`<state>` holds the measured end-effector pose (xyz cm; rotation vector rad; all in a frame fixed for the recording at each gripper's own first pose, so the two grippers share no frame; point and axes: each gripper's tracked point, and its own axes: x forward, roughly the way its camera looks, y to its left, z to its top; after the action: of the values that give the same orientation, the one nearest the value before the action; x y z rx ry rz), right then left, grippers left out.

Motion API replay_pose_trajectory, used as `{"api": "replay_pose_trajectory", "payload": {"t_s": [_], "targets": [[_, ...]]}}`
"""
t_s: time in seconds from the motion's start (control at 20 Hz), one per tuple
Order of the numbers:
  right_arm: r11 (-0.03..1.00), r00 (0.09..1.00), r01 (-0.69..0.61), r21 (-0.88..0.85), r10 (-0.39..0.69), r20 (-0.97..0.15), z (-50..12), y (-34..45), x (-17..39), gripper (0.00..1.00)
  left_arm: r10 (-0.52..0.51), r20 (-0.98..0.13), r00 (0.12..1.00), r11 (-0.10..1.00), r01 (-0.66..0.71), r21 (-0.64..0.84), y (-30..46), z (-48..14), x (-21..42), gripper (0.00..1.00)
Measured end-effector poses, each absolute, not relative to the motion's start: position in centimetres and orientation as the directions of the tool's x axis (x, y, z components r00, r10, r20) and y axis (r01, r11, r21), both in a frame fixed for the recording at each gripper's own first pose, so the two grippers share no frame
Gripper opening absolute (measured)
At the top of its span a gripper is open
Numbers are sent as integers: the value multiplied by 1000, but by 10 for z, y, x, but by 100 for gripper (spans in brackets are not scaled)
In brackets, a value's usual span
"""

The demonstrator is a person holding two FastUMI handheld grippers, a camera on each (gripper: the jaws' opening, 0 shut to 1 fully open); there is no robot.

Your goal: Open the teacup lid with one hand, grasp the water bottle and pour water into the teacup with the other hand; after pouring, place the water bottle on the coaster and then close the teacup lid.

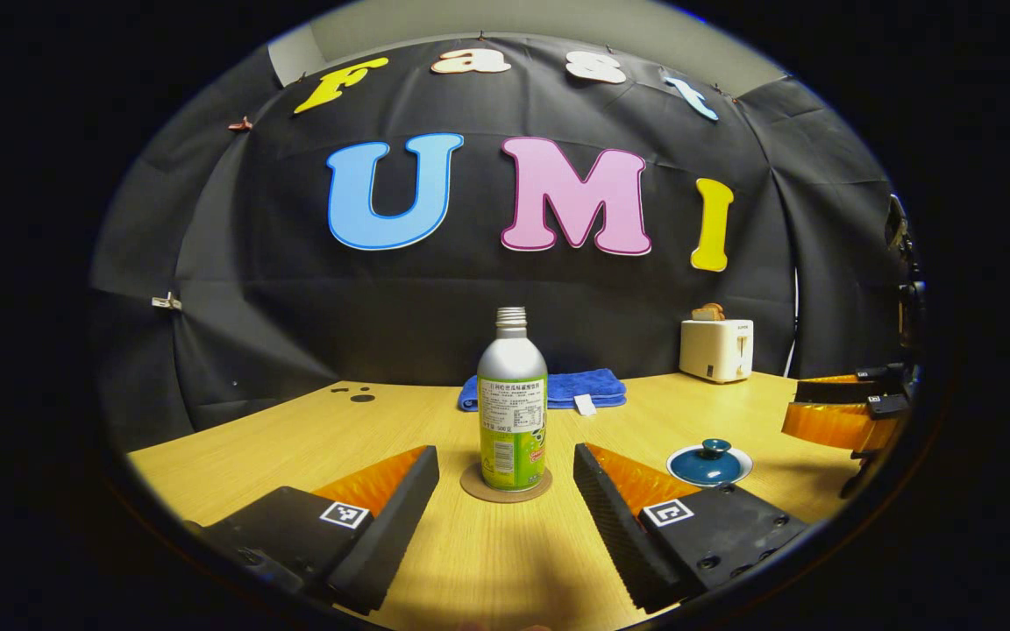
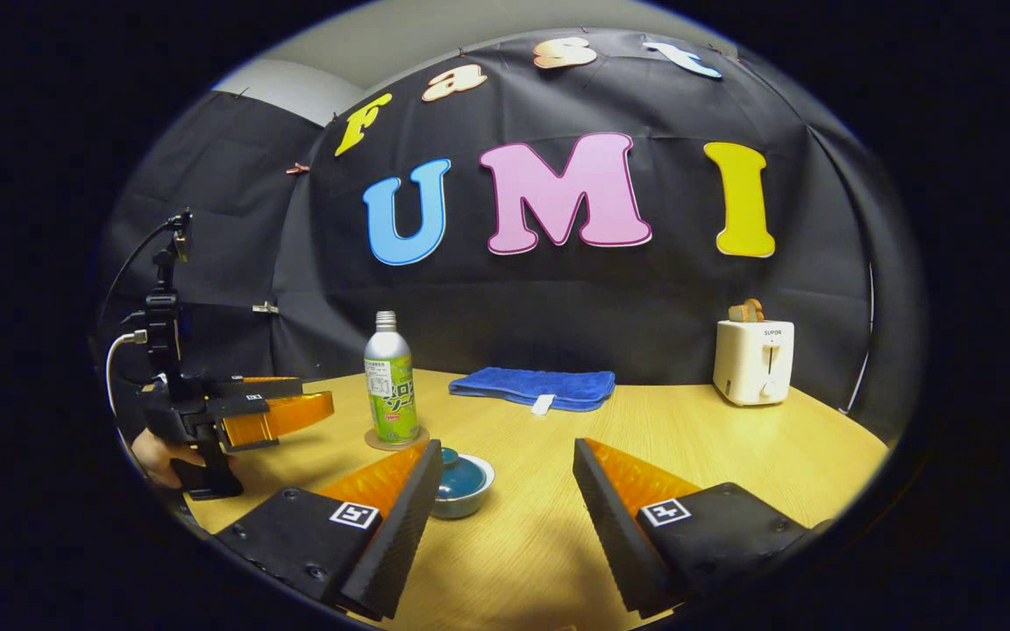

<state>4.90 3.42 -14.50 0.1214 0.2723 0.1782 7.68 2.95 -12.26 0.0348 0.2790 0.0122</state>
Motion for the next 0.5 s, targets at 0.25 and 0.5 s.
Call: {"api": "replay_pose_trajectory", "payload": {"t_s": [0.25, 0.5], "targets": [[981, 951, -135, 139, 168, -260, -147, 29, 51, 92, 22, -275, 961, 999, -12, 38, 29, -123, 78, 98], [983, 953, -129, 133, 160, -258, -147, 29, 52, 92, 21, -274, 961, 999, -12, 37, 29, -123, 78, 98]]}}
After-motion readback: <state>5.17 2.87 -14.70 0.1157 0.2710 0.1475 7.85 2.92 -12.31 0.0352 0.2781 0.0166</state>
